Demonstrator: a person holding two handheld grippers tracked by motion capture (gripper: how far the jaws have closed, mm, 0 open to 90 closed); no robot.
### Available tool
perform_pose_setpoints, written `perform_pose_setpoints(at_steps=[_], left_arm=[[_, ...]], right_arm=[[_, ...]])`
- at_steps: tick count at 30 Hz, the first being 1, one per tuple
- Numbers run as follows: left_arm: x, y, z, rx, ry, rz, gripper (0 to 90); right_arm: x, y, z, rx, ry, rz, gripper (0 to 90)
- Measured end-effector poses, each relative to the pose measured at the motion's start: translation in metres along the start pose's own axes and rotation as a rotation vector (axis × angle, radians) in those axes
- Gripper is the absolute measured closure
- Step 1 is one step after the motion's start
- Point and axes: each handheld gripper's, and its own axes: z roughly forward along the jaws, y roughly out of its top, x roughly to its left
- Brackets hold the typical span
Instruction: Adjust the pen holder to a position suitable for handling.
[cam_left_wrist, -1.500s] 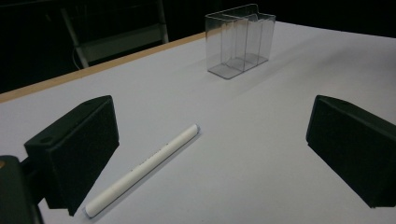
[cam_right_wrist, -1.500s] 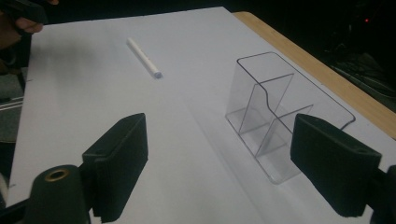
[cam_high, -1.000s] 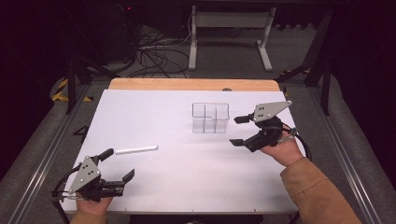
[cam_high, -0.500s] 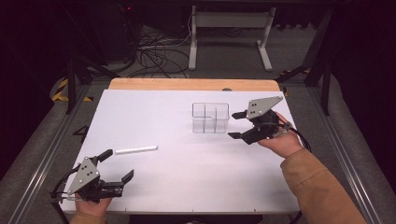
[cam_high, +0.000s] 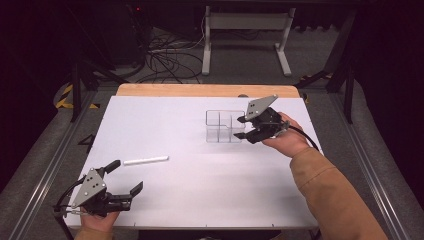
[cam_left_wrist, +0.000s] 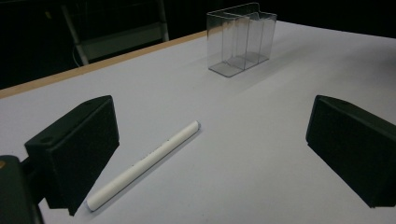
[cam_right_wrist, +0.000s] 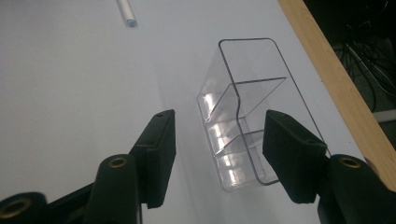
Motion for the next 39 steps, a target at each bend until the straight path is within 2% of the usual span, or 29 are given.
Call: perform_pose_setpoints(at_steps=[3,12,23,33,39], left_arm=[[0.000,0.000,0.000,0.001,-0.001,-0.001,3.3],[0.001,0.000,-0.001,-0.001,-0.002,-0.004,3.3],[0.001,0.000,0.000,-0.002,-0.003,-0.005,3.3],[0.001,0.000,0.000,0.002,-0.009,-0.004,3.3],[0.002,-0.001,0.000,-0.001,-0.010,-0.005,3.3]], right_arm=[[-0.004,0.002,0.008,0.006,0.005,0.001,46.1],[-0.015,0.003,0.031,0.008,0.035,0.046,48.2],[-0.023,-0.001,0.056,0.051,0.053,0.058,51.2],[-0.023,0.002,0.075,0.100,0.064,0.052,53.7],[-0.021,0.009,0.086,0.139,0.060,0.029,55.6]])
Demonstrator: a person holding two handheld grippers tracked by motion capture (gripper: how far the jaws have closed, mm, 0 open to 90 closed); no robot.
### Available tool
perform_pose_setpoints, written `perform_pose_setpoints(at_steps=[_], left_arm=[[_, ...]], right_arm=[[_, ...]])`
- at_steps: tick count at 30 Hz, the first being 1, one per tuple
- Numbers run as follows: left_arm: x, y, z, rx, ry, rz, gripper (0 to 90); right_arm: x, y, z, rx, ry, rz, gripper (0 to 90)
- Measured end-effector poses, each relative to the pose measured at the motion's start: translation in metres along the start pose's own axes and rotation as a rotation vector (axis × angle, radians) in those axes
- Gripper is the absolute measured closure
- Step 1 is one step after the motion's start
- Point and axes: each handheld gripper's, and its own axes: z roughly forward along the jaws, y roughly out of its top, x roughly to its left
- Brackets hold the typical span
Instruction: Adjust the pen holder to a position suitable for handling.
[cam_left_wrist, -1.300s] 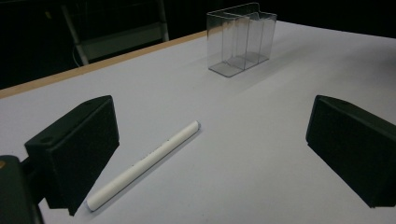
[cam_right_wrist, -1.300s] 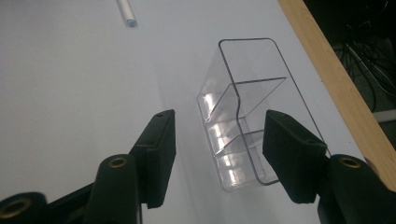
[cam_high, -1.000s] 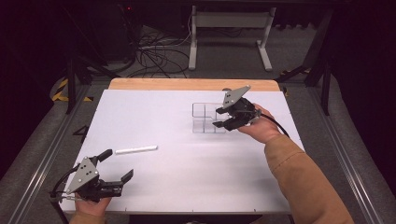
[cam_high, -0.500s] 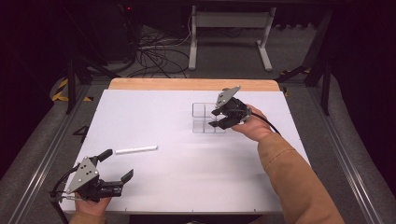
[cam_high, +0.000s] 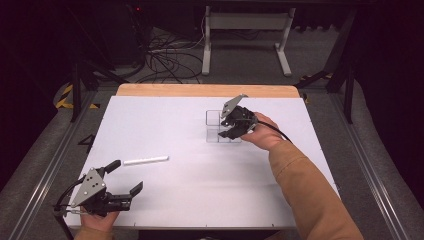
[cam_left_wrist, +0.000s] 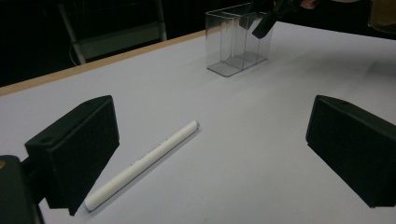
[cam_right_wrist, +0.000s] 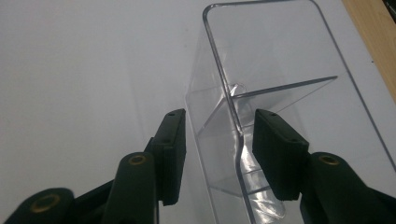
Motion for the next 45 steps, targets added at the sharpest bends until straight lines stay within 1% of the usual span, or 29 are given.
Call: perform_pose_setpoints(at_steps=[1,3,5,7,11,14,15,16,17,20,21,22,23,24,25,27,28,29,30,31,32,33,35,36,39,42,45], left_arm=[[0.000,0.000,0.000,-0.001,0.000,-0.001,3.3],[0.000,0.000,0.000,-0.002,-0.001,-0.002,3.3],[0.000,0.000,0.000,-0.003,-0.001,-0.004,3.3],[0.000,0.000,0.000,-0.002,-0.001,-0.003,3.3],[0.000,0.000,0.000,-0.002,-0.001,-0.004,3.3],[0.000,0.000,0.000,0.002,-0.001,0.001,3.3],[0.000,0.000,0.000,0.002,-0.001,0.001,3.3],[0.000,0.000,0.000,0.002,-0.001,0.001,3.3],[0.000,0.000,0.000,0.002,-0.001,0.000,3.3],[0.000,0.000,0.000,0.002,-0.002,-0.003,3.3],[0.000,0.000,0.000,0.002,-0.002,-0.004,3.3],[0.000,0.000,0.000,-0.001,-0.002,-0.005,3.4],[0.000,0.000,0.000,0.000,-0.001,-0.001,3.3],[0.000,0.000,0.000,-0.001,-0.001,-0.001,3.3],[0.000,0.000,0.000,-0.001,-0.002,-0.005,3.4],[0.000,0.000,0.000,0.000,-0.003,-0.006,3.4],[0.000,0.000,0.000,-0.001,-0.003,-0.007,3.4],[0.000,0.000,0.000,-0.001,-0.003,-0.007,3.4],[0.000,0.000,0.000,-0.002,-0.003,-0.007,3.4],[0.000,0.000,0.000,0.001,-0.004,-0.007,3.4],[0.000,0.000,0.000,0.001,-0.003,-0.007,3.4],[0.000,0.000,0.000,-0.001,-0.003,-0.007,3.4],[0.000,0.000,0.001,0.000,-0.005,-0.009,3.4],[0.000,-0.001,0.001,0.001,-0.005,-0.008,3.4],[0.000,-0.001,0.001,0.002,-0.006,-0.012,3.4],[0.000,-0.001,0.001,0.002,-0.006,-0.009,3.4],[0.000,-0.001,0.001,0.002,-0.007,-0.009,3.4]], right_arm=[[0.001,0.001,0.002,0.008,0.000,-0.006,55.8],[0.002,0.002,0.005,0.017,-0.019,-0.004,56.2],[0.001,0.001,0.009,0.032,-0.019,-0.007,58.7],[0.002,0.001,0.012,0.060,-0.028,-0.004,60.0],[0.002,0.001,0.016,0.077,-0.034,-0.013,64.0],[0.004,0.001,0.019,0.086,-0.052,-0.008,66.9],[0.003,0.001,0.019,0.090,-0.054,-0.024,67.7],[0.004,0.001,0.019,0.091,-0.060,-0.020,68.5],[0.005,0.001,0.019,0.092,-0.059,-0.015,69.8],[0.006,0.001,0.019,0.097,-0.053,-0.036,73.8],[0.006,0.001,0.018,0.095,-0.063,-0.041,74.0],[0.007,0.001,0.018,0.098,-0.062,-0.041,74.7],[0.007,0.001,0.017,0.097,-0.054,-0.041,75.5],[0.007,0.001,0.017,0.101,-0.043,-0.057,76.7],[0.009,0.002,0.016,0.104,-0.053,-0.057,78.2],[0.011,0.002,0.015,0.106,-0.041,-0.084,81.5],[0.013,0.003,0.014,0.105,-0.029,-0.076,84.4],[0.013,0.003,0.013,0.105,-0.009,-0.092,87.0],[0.015,0.003,0.012,0.106,0.002,-0.086,87.8],[0.016,0.004,0.011,0.109,-0.001,-0.096,87.7],[0.017,0.004,0.009,0.105,0.006,-0.090,87.9],[0.018,0.005,0.007,0.101,0.019,-0.093,88.0],[0.021,0.008,0.003,0.069,0.023,-0.089,88.0],[0.022,0.010,0.000,0.058,0.029,-0.098,88.0],[0.030,0.015,-0.006,0.035,0.062,-0.113,88.0],[0.040,0.019,-0.008,0.033,0.097,-0.130,87.8],[0.049,0.023,-0.005,0.047,0.130,-0.143,87.8]])
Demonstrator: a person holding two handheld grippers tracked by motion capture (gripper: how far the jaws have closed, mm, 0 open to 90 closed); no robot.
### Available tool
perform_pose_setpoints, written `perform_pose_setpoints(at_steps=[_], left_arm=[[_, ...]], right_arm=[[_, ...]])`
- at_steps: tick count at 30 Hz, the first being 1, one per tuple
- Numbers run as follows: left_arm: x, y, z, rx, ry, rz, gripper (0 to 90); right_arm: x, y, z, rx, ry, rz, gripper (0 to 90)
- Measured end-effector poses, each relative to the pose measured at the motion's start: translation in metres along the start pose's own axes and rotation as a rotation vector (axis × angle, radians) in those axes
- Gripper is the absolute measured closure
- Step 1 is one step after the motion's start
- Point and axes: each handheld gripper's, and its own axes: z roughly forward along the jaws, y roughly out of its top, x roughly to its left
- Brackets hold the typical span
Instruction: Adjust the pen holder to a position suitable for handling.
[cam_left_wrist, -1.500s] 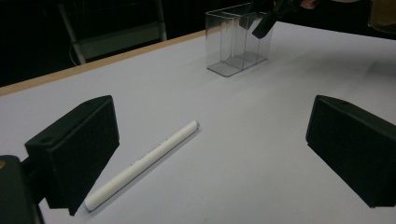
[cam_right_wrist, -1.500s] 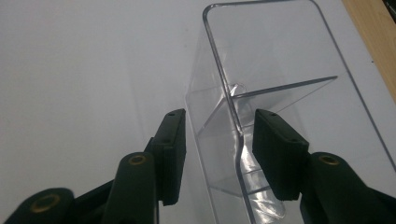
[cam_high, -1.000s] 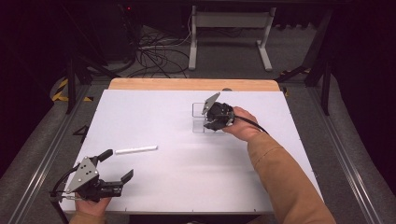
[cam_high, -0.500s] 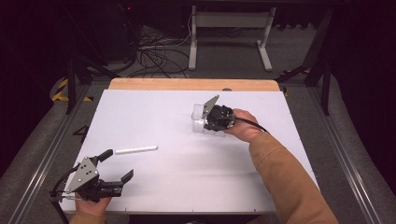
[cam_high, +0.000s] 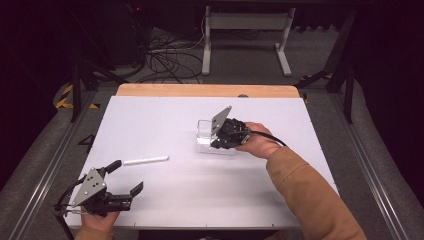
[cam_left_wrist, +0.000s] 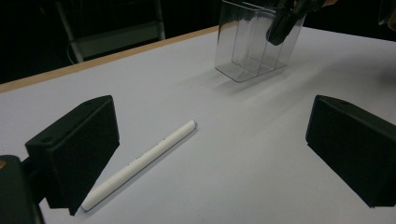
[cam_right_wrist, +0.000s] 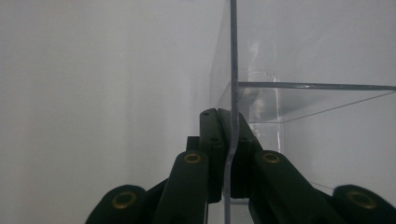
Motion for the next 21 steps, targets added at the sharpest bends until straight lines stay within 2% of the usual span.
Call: perform_pose_setpoints(at_steps=[6,8,13,21], left_arm=[[0.000,0.000,0.000,0.001,0.000,-0.003,3.4],[0.000,0.000,0.000,0.000,0.000,0.000,3.4],[0.000,0.000,0.000,0.000,0.000,0.002,3.4],[0.000,0.000,0.000,0.000,-0.001,-0.003,3.4]], right_arm=[[0.016,0.010,0.011,0.028,0.061,-0.027,87.7],[0.020,0.013,0.013,0.028,0.074,-0.022,87.6],[0.023,0.019,0.020,0.023,0.094,-0.016,87.7],[0.025,0.022,0.024,0.020,0.097,-0.020,87.3]])
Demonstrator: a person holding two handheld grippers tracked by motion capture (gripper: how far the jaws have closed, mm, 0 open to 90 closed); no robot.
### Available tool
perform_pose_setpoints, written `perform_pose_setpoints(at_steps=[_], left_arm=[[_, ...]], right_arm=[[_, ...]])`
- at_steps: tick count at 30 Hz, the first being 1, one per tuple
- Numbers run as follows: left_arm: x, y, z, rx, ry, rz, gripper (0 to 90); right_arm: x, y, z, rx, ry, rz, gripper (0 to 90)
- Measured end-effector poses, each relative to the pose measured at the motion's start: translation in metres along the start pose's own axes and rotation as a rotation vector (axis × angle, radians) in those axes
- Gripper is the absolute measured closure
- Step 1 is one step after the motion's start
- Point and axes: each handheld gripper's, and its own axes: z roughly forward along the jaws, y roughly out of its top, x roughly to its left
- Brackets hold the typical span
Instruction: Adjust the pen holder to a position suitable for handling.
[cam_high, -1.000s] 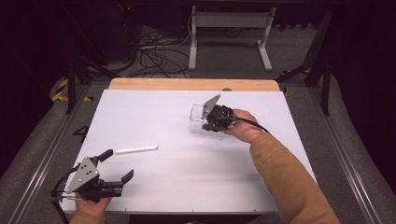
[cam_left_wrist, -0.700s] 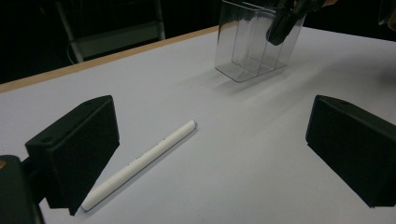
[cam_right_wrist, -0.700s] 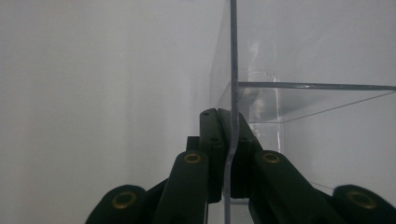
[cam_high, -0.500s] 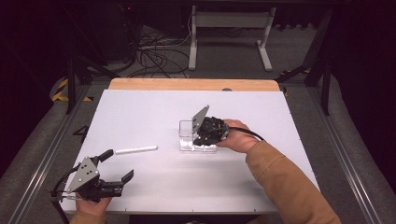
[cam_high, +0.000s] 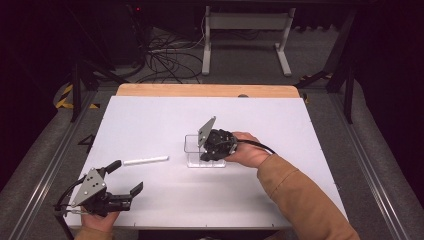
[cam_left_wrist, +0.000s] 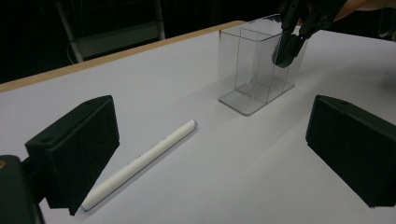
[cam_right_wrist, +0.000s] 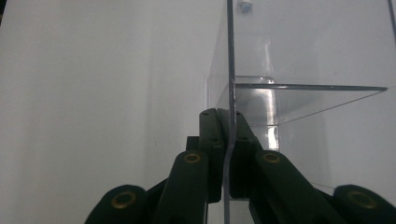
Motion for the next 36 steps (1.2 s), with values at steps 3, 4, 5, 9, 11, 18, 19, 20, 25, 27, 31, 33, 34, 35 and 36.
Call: perform_pose_setpoints(at_steps=[3,4,5,9,11,18,19,20,25,27,31,33,34,35,36], left_arm=[[0.000,0.000,0.000,0.001,-0.001,0.001,3.4],[0.000,0.000,0.000,0.000,-0.001,0.000,3.4],[0.000,0.000,0.000,0.000,-0.001,0.001,3.4],[0.000,0.000,0.000,0.001,-0.001,0.001,3.4],[0.000,0.000,0.000,0.002,-0.001,0.004,3.4],[0.001,0.000,0.001,0.007,-0.005,-0.002,3.3],[0.000,0.000,0.002,0.006,-0.006,-0.008,3.2],[0.001,0.000,0.003,0.010,-0.008,0.000,3.2],[0.000,0.001,0.005,0.013,-0.010,0.002,3.1],[0.001,0.002,0.008,0.014,-0.014,0.007,3.0],[0.001,0.002,0.009,0.015,-0.016,-0.003,2.9],[0.001,0.002,0.009,0.016,-0.016,0.000,2.8],[0.001,0.002,0.010,0.017,-0.017,0.005,2.8],[0.001,0.002,0.010,0.019,-0.017,0.013,2.9],[0.001,0.002,0.010,0.019,-0.018,0.010,2.8]], right_arm=[[0.000,0.000,0.000,-0.007,-0.002,0.009,87.2],[0.000,0.000,0.000,-0.009,-0.005,0.010,87.2],[0.000,0.000,0.000,-0.009,-0.006,0.010,87.2],[0.000,-0.001,-0.001,-0.012,-0.008,0.008,86.7],[0.001,-0.001,-0.001,-0.018,-0.015,0.008,85.5],[0.003,-0.005,-0.019,-0.106,-0.033,0.022,69.6],[0.003,-0.006,-0.022,-0.114,-0.040,0.027,66.1],[0.003,-0.006,-0.026,-0.126,-0.046,0.031,62.3],[0.005,-0.011,-0.047,-0.219,-0.088,0.064,48.1],[0.007,-0.014,-0.055,-0.258,-0.102,0.076,42.3],[0.010,-0.020,-0.066,-0.315,-0.131,0.098,32.1],[0.012,-0.022,-0.071,-0.341,-0.150,0.104,28.4],[0.013,-0.023,-0.073,-0.354,-0.160,0.106,26.7],[0.014,-0.025,-0.075,-0.367,-0.169,0.112,25.9],[0.016,-0.026,-0.078,-0.379,-0.177,0.113,25.1]])
